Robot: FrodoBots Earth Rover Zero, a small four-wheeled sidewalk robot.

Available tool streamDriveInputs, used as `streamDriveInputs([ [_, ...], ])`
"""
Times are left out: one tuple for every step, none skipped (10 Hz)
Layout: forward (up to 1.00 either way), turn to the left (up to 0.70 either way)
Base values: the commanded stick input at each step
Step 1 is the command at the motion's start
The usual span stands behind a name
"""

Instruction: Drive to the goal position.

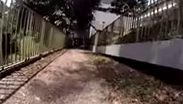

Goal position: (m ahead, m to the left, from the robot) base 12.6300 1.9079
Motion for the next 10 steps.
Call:
streamDriveInputs([
  [1.0,0.26],
  [1.0,0.26],
  [1.0,0.0],
  [1.0,0.0],
  [1.0,0.0],
  [1.0,0.0],
  [1.0,0.0],
  [1.0,0.0],
  [1.0,0.0],
  [1.0,0.0],
])
